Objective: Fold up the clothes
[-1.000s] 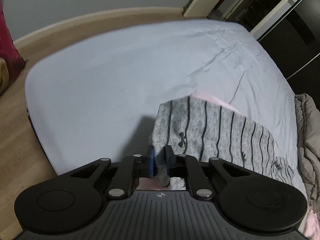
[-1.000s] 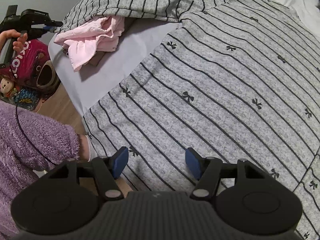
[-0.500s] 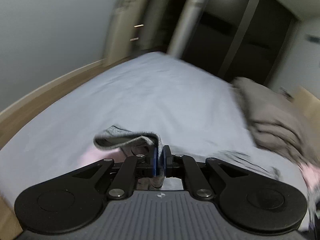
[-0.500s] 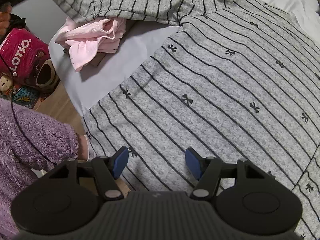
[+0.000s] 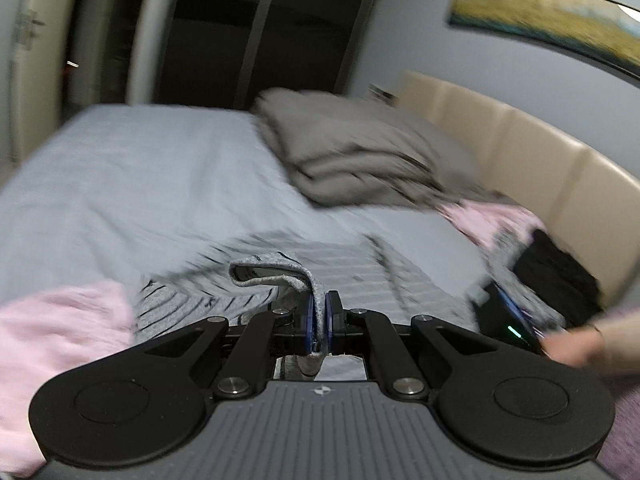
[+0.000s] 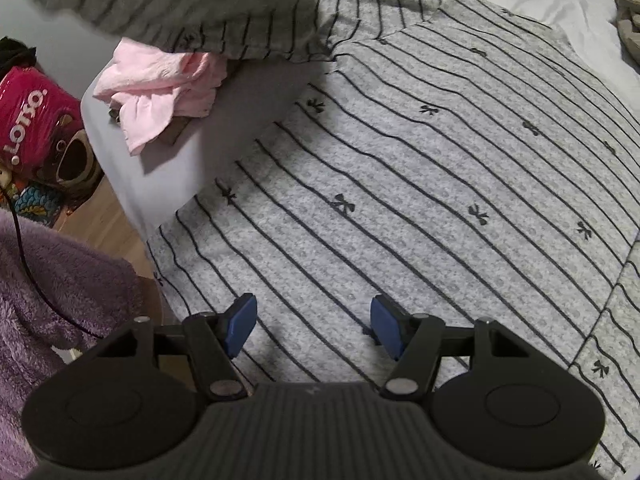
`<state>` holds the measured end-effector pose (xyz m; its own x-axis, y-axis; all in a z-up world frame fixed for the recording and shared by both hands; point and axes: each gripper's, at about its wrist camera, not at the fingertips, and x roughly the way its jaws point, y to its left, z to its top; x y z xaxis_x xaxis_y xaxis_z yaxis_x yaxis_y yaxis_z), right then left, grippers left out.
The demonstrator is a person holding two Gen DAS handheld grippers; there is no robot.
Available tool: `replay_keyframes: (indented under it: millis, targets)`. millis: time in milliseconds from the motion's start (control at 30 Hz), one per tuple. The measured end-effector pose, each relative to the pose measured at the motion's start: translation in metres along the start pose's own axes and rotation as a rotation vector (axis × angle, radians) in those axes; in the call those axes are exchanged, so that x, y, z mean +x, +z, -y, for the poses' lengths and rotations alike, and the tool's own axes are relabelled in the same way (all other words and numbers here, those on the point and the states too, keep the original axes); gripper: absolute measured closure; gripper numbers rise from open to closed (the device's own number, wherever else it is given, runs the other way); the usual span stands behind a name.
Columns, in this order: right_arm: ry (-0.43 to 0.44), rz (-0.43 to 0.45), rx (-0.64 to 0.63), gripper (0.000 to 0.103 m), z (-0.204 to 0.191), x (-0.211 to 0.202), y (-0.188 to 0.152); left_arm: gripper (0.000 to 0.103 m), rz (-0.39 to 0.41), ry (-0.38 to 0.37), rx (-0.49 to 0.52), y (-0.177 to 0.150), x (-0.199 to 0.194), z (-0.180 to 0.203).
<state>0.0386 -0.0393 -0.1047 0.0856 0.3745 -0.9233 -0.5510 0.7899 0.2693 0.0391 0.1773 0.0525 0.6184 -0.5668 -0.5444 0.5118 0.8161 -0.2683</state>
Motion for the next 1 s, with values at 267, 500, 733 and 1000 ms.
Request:
replay_keyframes:
  millis: [267, 500, 733, 1000]
  targets:
    - [-0.07, 0.033, 0.122, 0.037, 0.027, -0.009, -0.003, 0.099, -0.26, -0.189, 0.11, -0.057, 0.036, 0.041]
    - [-0.07, 0.084, 0.267, 0.037, 0.051, -0.014, -0.006, 0.099, -0.488, -0.201, 0.21, -0.109, 0.061, 0.053]
    - [0.05, 0.041, 0.341, 0.037, 0.043, 0.009, -0.006, 0.099, -0.644, -0.167, 0.343, -0.145, 0.081, 0.06]
    - [0.039, 0.003, 0.276, 0.037, 0.023, 0.022, -0.005, 0.078, -0.631, -0.113, 0.345, -0.151, 0.081, 0.055]
